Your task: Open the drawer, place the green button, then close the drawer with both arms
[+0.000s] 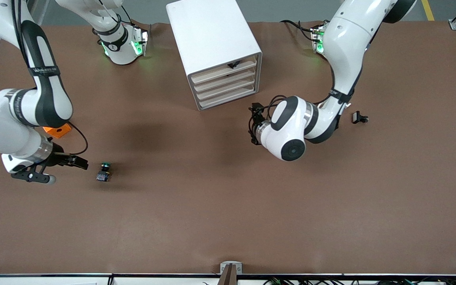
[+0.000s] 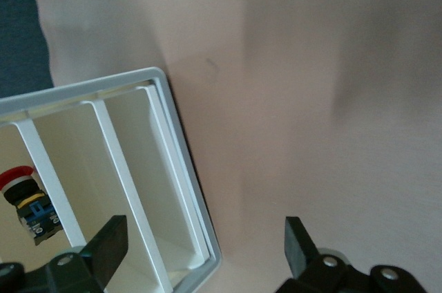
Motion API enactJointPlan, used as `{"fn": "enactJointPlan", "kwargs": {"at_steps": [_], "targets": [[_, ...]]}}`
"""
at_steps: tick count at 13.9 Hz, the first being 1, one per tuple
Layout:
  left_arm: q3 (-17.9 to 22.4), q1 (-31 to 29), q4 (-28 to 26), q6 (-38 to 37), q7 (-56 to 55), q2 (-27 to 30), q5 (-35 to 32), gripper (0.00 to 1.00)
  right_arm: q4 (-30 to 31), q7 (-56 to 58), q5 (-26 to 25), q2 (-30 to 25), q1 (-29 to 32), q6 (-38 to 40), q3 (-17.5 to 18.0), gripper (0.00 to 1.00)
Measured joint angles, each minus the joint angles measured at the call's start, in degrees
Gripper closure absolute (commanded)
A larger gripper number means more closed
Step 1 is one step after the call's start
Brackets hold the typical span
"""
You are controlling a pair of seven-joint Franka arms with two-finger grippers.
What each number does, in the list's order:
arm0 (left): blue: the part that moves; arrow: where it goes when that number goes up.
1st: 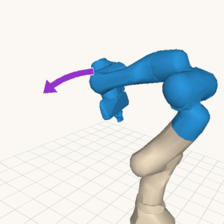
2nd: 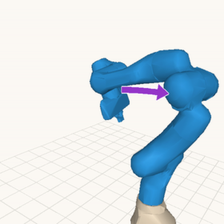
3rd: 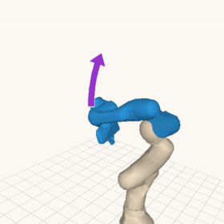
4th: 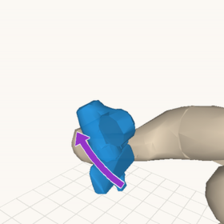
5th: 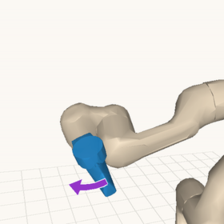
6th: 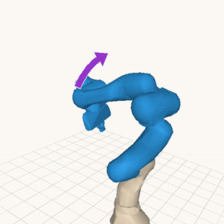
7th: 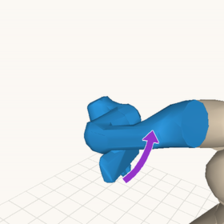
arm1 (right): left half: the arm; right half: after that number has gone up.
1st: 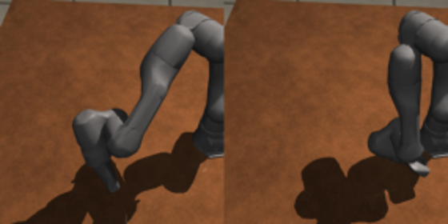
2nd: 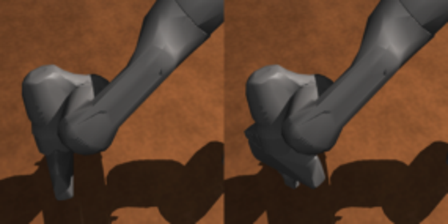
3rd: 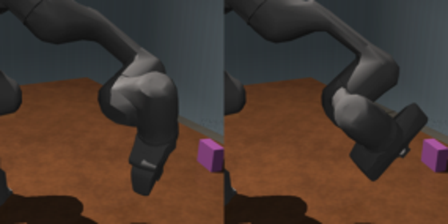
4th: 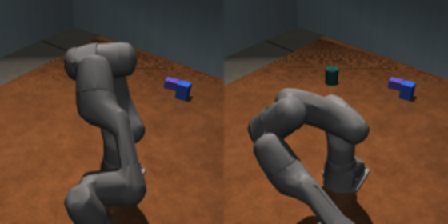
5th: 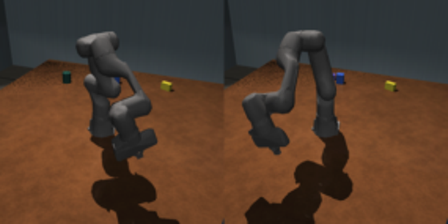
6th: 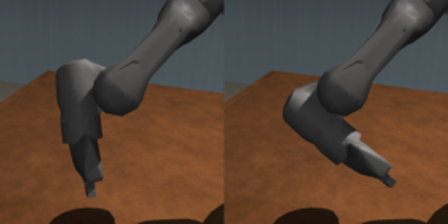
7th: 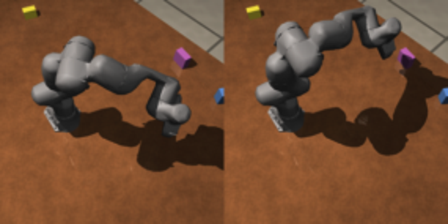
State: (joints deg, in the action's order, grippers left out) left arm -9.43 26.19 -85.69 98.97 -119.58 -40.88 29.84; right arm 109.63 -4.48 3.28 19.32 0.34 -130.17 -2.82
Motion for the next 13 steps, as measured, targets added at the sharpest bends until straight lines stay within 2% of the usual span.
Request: {"fn": "enactJointPlan", "kwargs": {"at_steps": [5,11,13], "targets": [[0.08,2.12,0.02,-1.08,-8.01,-4.18,8.76,0.0,2.51,-0.56,0.01,3.16,-2.74,-7.9,0.06,0.0],[-0.02,4.26,0.01,-3.97,-11.0,-7.36,12.44,0.03,2.66,-0.83,0.01,9.17,-2.92,-15.71,-0.15,0.0],[-0.06,5.87,0.03,-4.67,-11.99,-7.47,12.59,0.09,2.67,-2.1,0.01,11.13,-2.98,-17.14,-0.15,0.0]]}}
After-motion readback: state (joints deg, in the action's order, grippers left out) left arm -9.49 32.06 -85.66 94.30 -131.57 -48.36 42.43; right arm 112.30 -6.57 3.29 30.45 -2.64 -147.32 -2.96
